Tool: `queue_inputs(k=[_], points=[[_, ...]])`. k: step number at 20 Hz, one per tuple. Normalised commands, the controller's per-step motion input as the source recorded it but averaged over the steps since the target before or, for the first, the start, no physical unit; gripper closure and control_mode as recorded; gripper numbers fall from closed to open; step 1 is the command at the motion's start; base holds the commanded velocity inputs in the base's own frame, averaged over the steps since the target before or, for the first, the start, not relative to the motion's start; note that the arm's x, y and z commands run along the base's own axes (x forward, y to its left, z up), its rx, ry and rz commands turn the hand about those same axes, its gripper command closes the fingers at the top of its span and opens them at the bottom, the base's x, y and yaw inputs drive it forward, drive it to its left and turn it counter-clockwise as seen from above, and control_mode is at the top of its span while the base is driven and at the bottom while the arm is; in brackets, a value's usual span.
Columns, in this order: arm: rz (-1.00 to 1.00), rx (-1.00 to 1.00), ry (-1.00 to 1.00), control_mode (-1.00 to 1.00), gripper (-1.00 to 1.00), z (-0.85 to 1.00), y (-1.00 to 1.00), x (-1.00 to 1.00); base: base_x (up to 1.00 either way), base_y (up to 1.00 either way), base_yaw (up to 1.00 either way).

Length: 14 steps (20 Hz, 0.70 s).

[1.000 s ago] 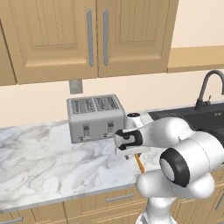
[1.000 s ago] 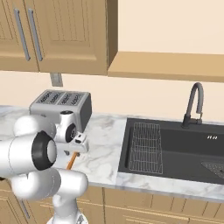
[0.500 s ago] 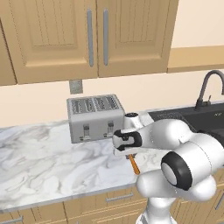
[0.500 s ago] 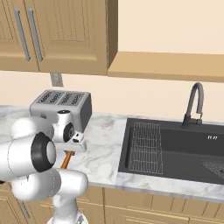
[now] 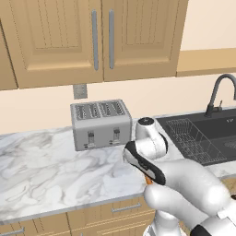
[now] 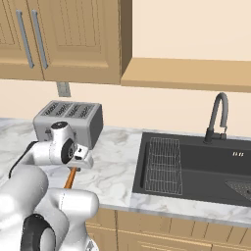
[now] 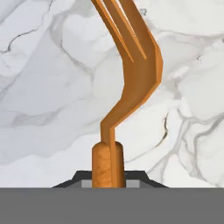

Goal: Take the fork and place it on the left side of the plate. Then take the spoon and place it on the right side of the plate. Make sure they're directly next to the plate.

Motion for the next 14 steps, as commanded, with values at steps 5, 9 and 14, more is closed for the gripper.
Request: queue_inputs(k=[5,9,14], points=[[-0.08,0.0,-0.34,-1.0,1.0,0.74,-0.19,-0.19,0.0,0.0,0.0],[-0.09,0.0,-0.3,-1.0,1.0,0.71,-0.16,-0.21,0.0,0.0,0.0],[-0.14,0.0,-0.26,-1.0,1.0,0.72,-0.04,-0.17,0.0,0.0,0.0]])
